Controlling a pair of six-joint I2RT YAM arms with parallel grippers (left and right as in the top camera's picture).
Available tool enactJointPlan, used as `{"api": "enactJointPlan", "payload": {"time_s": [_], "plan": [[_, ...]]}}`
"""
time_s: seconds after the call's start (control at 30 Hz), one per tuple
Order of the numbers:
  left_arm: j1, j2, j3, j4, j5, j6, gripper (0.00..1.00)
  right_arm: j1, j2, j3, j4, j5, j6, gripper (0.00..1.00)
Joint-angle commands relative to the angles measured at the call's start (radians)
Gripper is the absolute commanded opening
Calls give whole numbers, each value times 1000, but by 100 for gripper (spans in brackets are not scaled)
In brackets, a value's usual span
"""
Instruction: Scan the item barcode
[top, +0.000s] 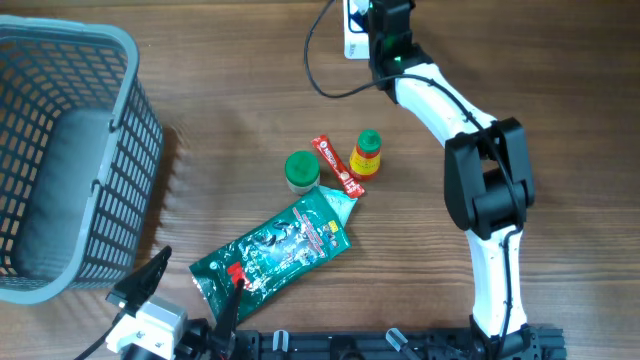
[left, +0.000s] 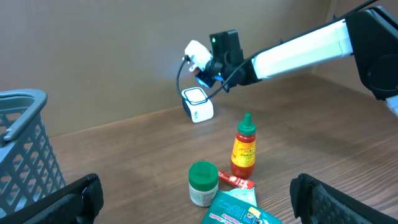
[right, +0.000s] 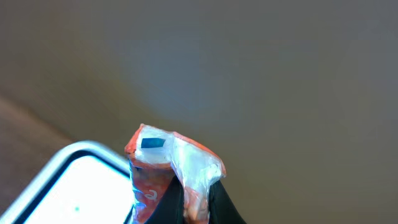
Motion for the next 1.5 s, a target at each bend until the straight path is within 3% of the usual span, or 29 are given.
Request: {"api": "enactJointPlan", "payload": {"time_s": [0.0, 0.23, 0.33, 0.47, 0.57, 0.7, 0.8, 0.97, 1.0, 1.1, 1.3, 1.47], "plan": [[-2, -7, -1, 2, 8, -10, 100, -12, -107, 38, -3, 200, 54, 4], [-2, -7, -1, 2, 8, -9, 100, -209, -222, 37, -242, 372, 78, 5], [-2, -7, -1, 2, 8, -9, 100, -346, -225, 37, -427, 386, 215, 4], [-2, -7, -1, 2, 8, -10, 100, -602, -224, 34, -771, 274, 589, 4], [-2, -7, -1, 2, 8, -9, 100, -737, -224, 32, -890, 162, 702, 4], [-2, -7, -1, 2, 8, -10, 100, -924, -224, 7, -975, 30, 709, 6], [-2, -7, -1, 2, 8, -9, 100, -1021, -224, -41, -990, -56, 735, 15], [-2, -7, -1, 2, 8, -9, 100, -1133, -224, -166, -973, -72, 805, 15], [-2, -7, -1, 2, 8, -9, 100, -1152, -227, -166, -987, -72, 843, 31], [-2, -7, -1, 2, 8, -9, 100, -1160, -249, -166, -1015, -72, 872, 100], [-2, -7, -1, 2, 8, -9, 100, -1107, -416, -166, -1126, -101, 1076, 100], [-2, -7, -1, 2, 8, -10, 100, -944, -613, -166, -1341, -326, 1304, 100]]}}
